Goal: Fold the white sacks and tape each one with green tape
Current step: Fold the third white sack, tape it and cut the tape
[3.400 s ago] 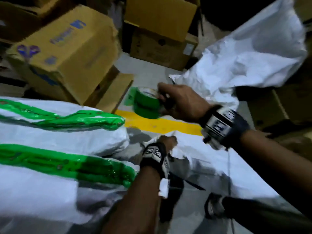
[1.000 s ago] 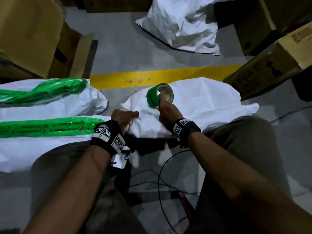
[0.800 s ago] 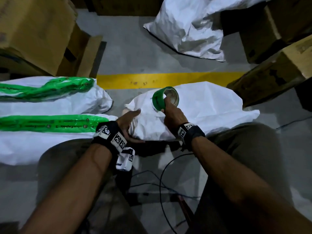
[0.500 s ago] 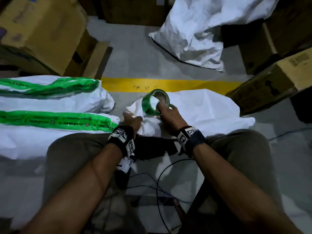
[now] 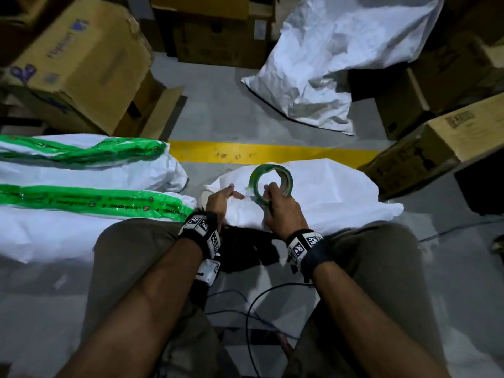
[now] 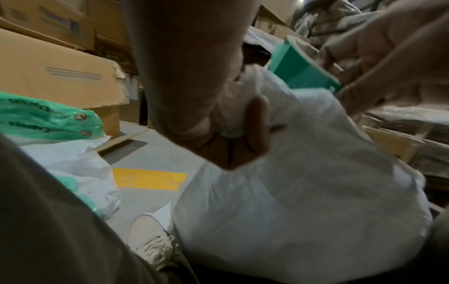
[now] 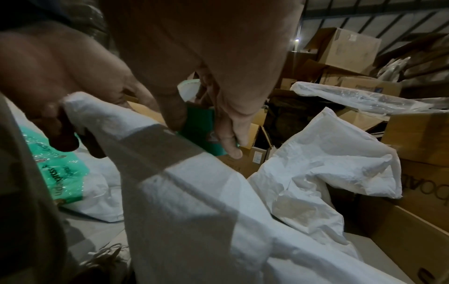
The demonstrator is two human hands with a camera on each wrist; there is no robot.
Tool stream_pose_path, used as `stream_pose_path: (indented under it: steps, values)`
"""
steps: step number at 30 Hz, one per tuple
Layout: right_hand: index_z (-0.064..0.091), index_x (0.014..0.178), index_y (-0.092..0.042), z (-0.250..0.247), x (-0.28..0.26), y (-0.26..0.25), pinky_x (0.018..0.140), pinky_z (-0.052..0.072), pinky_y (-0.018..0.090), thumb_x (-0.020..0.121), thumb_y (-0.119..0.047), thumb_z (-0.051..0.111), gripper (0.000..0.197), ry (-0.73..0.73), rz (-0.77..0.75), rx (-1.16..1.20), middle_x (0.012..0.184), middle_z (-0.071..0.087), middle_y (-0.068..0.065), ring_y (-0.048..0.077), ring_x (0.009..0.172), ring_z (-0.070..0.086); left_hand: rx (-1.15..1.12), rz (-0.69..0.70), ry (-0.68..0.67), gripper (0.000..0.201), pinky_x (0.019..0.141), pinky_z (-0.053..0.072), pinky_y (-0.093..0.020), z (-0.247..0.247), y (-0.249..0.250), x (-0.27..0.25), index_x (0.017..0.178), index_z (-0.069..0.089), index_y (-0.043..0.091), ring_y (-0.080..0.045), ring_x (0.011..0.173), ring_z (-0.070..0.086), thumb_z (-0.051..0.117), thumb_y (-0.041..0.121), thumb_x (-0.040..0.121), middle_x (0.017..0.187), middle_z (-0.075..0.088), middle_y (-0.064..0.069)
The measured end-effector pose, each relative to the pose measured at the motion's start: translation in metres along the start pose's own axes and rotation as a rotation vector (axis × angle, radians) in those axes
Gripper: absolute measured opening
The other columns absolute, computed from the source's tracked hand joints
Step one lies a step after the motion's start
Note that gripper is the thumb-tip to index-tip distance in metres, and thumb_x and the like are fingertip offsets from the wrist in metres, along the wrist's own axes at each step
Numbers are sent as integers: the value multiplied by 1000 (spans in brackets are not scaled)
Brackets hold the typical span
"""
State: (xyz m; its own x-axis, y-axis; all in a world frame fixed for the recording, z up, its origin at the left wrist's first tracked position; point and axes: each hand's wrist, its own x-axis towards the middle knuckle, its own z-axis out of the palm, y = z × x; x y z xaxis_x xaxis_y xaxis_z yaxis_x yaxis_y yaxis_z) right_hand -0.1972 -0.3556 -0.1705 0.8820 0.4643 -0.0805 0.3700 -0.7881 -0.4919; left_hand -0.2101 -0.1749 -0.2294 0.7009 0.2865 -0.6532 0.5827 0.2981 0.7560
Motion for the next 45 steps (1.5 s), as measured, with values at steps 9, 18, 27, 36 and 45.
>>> stream_pose_path:
  steps: [9, 18, 27, 36, 45]
  values:
    - [53, 124, -6, 19, 5, -1, 55, 47, 47, 79, -3, 56, 45, -29, -97, -69, 95, 63, 26, 52, 88, 56, -66, -120, -59, 33, 95, 54, -46, -5, 8, -2, 103, 71, 5, -34, 99, 68, 75, 28, 80, 107, 71, -13]
    - [74, 90, -38, -32, 8, 22, 76, 54, 37, 74, -74, 68, 40, -228, 9, -98, 87, 75, -6, 23, 88, 68, 249, 142, -6, 45, 50, 29, -17, 4, -3, -6, 54, 47, 14, 3, 40, 38, 61, 2, 96, 36, 41, 16]
    - [57, 106, -26, -23, 49, 45, 93, 54, 49, 61, -34, 94, 58, -501, 163, 459, 100, 71, 4, 24, 95, 69, 366, 237, -69, 37, 55, 30, -16, -1, -3, -12, 62, 52, 13, 4, 49, 41, 61, -1, 94, 59, 48, 1]
    - [54, 100, -18, -71, 107, 60, 77, 50, 39, 65, -23, 91, 51, -249, -25, 157, 91, 67, 7, 28, 89, 65, 578, 20, 101, 34, 86, 34, -34, 1, 8, -22, 121, 56, -9, -36, 119, 56, 46, 19, 106, 122, 56, -33]
    - [45, 90, -19, -26, 109, 30, 67, 48, 29, 63, 15, 78, 55, -261, 56, 738, 82, 55, 3, 12, 75, 58, 540, -27, 206, 56, 49, 36, -18, 3, 15, -26, 59, 40, 7, -16, 56, 33, 29, 25, 111, 61, 41, -8]
